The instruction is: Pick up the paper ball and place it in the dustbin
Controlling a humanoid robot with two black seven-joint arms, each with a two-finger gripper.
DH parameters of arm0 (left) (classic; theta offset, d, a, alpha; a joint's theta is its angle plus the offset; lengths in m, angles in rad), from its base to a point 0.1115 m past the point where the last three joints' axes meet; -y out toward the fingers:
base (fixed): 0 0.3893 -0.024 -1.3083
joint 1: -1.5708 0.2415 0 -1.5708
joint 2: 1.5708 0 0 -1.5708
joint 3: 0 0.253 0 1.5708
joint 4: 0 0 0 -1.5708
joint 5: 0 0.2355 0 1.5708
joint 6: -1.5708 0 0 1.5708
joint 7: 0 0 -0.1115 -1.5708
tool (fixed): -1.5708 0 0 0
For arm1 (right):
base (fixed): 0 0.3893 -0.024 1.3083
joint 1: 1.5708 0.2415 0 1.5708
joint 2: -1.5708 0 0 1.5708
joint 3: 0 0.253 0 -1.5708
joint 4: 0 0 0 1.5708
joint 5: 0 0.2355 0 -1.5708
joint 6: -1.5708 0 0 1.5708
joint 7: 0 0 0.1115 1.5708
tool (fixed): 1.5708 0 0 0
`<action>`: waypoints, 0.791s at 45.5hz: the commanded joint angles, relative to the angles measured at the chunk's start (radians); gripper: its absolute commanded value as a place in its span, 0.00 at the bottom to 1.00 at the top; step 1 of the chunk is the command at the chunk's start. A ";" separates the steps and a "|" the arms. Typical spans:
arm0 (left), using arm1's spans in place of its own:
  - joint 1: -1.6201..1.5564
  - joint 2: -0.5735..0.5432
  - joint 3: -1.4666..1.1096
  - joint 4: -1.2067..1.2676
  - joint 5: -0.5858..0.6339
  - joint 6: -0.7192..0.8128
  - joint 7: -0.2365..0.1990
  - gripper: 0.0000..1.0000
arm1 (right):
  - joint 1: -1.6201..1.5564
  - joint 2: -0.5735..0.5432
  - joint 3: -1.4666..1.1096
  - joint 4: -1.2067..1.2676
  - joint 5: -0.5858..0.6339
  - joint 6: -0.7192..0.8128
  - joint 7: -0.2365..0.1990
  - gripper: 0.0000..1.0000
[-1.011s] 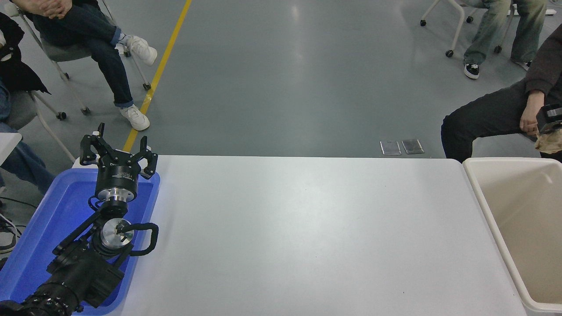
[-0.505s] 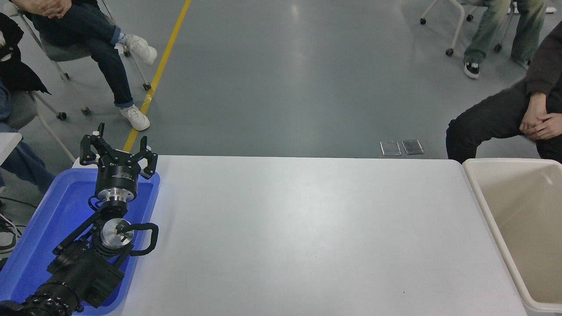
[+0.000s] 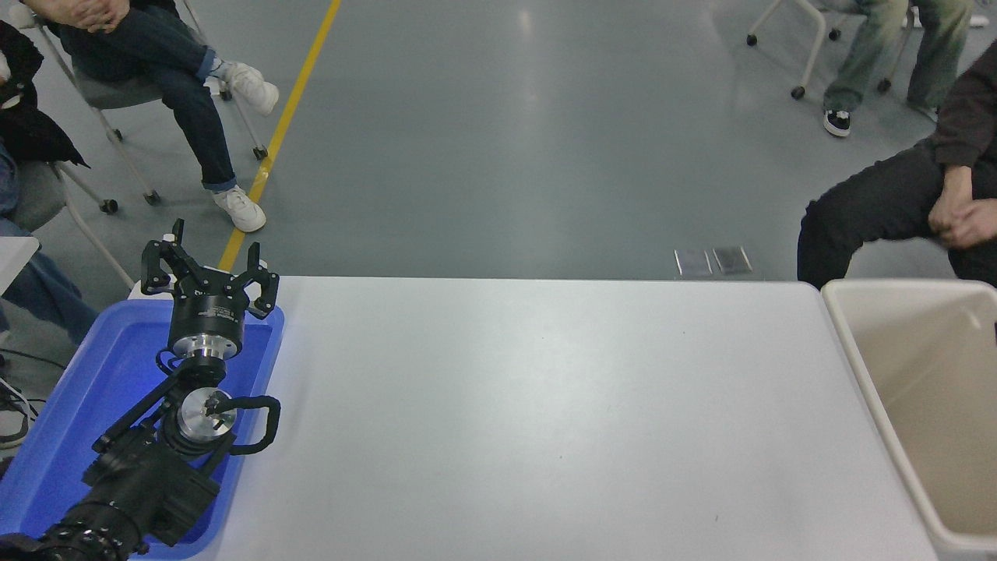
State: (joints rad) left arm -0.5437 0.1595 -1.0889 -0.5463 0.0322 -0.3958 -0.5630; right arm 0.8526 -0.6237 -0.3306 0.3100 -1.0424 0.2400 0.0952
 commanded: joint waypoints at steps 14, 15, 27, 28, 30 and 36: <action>-0.001 0.000 0.000 0.000 0.000 0.000 0.000 0.99 | -0.156 0.099 0.165 -0.063 0.148 -0.159 -0.019 1.00; -0.001 0.000 0.000 0.000 0.000 0.000 0.000 0.99 | -0.156 0.099 0.168 -0.063 0.150 -0.159 -0.019 1.00; -0.001 0.000 0.000 0.000 0.000 0.000 0.000 0.99 | -0.149 0.087 0.167 -0.058 0.151 -0.159 -0.019 1.00; -0.001 0.000 0.000 0.000 0.000 0.000 0.000 0.99 | -0.145 0.085 0.167 -0.058 0.151 -0.159 -0.019 1.00; -0.001 0.000 0.000 0.000 0.000 0.000 0.000 0.99 | -0.141 0.082 0.167 -0.052 0.151 -0.159 -0.017 1.00; -0.001 0.000 0.000 0.000 0.000 0.000 0.000 0.99 | -0.098 0.076 0.170 -0.042 0.159 -0.160 -0.015 1.00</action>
State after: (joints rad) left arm -0.5445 0.1595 -1.0891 -0.5461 0.0322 -0.3958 -0.5629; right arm 0.7140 -0.5383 -0.1697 0.2546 -0.8967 0.0851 0.0782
